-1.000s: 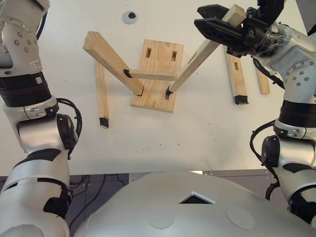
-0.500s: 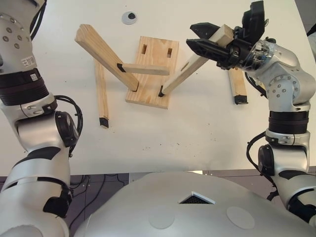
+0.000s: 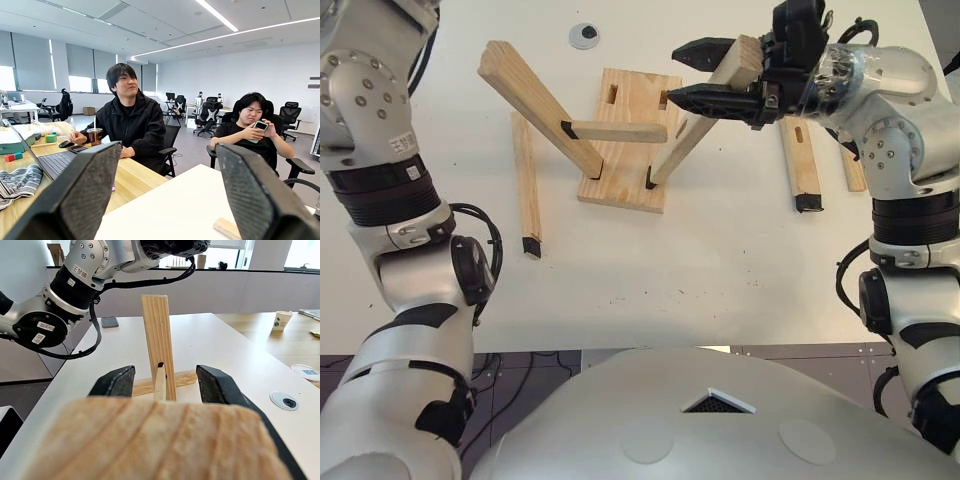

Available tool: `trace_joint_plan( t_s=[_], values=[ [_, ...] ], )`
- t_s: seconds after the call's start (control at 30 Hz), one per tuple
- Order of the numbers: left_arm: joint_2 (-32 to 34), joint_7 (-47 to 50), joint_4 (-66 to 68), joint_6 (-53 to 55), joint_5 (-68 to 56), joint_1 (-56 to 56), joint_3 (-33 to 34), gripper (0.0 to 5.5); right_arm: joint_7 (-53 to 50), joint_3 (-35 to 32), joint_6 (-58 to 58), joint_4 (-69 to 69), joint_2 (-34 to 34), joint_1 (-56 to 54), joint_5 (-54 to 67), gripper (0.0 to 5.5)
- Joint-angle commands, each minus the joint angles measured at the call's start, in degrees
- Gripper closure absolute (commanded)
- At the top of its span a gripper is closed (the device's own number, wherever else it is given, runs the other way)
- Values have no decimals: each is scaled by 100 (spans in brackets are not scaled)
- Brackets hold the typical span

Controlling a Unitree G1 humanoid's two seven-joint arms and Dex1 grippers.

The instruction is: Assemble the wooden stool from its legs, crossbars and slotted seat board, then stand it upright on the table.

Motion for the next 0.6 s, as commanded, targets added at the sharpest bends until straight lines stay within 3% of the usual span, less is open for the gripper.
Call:
trace_joint_plan(
  t_s=[0.03, 0.6],
  values=[
    [-136, 158, -97, -48, 65, 314, -7, 208, -19, 179, 40, 297, -239, -111, -507, 345],
    [-604, 585, -649, 92, -20, 670, -221, 208, 423, 664, -285, 557, -445, -242, -1066, 345]
  ],
)
